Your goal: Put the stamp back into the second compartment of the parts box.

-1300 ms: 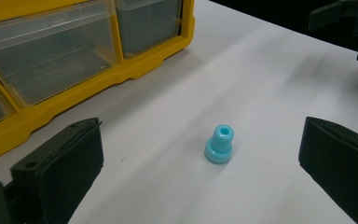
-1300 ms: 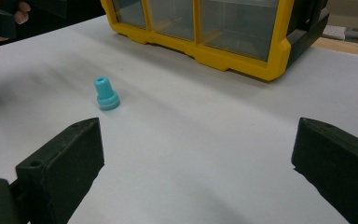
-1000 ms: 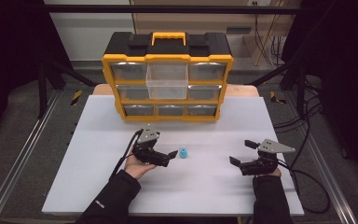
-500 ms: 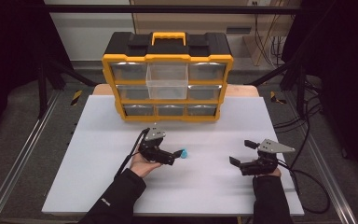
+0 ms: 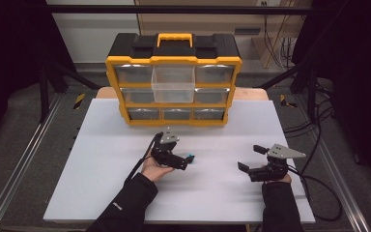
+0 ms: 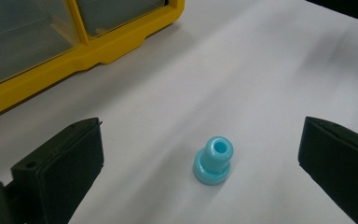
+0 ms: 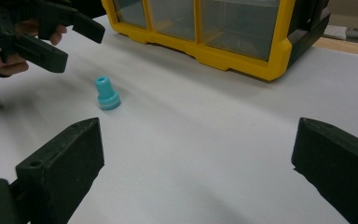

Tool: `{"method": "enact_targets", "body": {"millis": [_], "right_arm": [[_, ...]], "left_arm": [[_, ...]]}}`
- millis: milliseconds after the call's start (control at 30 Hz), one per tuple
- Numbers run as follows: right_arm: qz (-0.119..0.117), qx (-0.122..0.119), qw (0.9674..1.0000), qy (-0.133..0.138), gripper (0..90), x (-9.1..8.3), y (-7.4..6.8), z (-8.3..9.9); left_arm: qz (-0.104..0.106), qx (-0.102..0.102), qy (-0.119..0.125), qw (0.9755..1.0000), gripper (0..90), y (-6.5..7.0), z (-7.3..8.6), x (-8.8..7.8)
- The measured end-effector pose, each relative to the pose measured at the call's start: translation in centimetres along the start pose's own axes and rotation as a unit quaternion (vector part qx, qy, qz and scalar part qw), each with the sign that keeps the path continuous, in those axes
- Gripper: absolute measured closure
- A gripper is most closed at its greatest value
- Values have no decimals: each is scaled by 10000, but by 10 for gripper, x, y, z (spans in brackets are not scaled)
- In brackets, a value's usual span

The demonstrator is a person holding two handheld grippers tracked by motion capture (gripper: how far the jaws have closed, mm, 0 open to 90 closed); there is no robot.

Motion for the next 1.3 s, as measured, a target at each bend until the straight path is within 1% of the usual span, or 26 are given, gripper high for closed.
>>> {"method": "enact_targets", "body": {"millis": [200,333,567,600,633,700,767,833,867,933,1000,1100,1133,1200,1233,1300], "right_arm": [[-5,4,10000,-10,27,0,0,0],[-4,6,10000,-8,27,0,0,0],[-6,2,10000,-9,27,0,0,0],[-6,2,10000,-9,27,0,0,0],[-5,4,10000,-8,27,0,0,0],[-3,2,10000,-4,27,0,0,0],[-4,5,10000,-10,27,0,0,0],[0,3,10000,-11,27,0,0,0],[-2,1,10000,-7,27,0,0,0],[-3,7,10000,-10,27,0,0,0],[-5,0,10000,-10,27,0,0,0],[-5,-2,10000,-9,27,0,0,0],[-4,0,10000,-11,27,0,0,0],[-6,5,10000,-13,27,0,0,0],[-6,5,10000,-13,27,0,0,0],[-6,2,10000,-14,27,0,0,0]], "left_arm": [[-39,0,-95,9999,15,-1,3,5],[-24,-11,-159,9999,48,-1,5,8],[-35,49,-312,9995,157,1,9,13],[-36,54,-341,9994,157,2,9,14],[-59,29,-368,9993,169,2,9,14],[-33,8,-404,9992,204,2,10,15],[-79,31,-435,9990,224,2,10,15],[-56,14,-470,9989,249,3,11,16],[-57,7,-482,9988,281,3,11,16],[-7,-1,-510,9987,297,3,11,16],[-12,14,-559,9984,343,4,11,16],[14,6,-575,9983,382,5,12,17],[8,22,-586,9983,382,6,12,17],[6,46,-619,9981,430,7,12,17],[7,50,-630,9980,430,7,12,17],[-10,43,-632,9980,470,9,12,18]]}}
Point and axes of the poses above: each handheld gripper's, and its own axes: x roughly forward along the jaws, z roughly out of its underside, y roughly to its right, the point moved 4 cm from there along x, roughly forward along the jaws, and after that the axes turned 8 degrees about y, right-handed, at the moved point
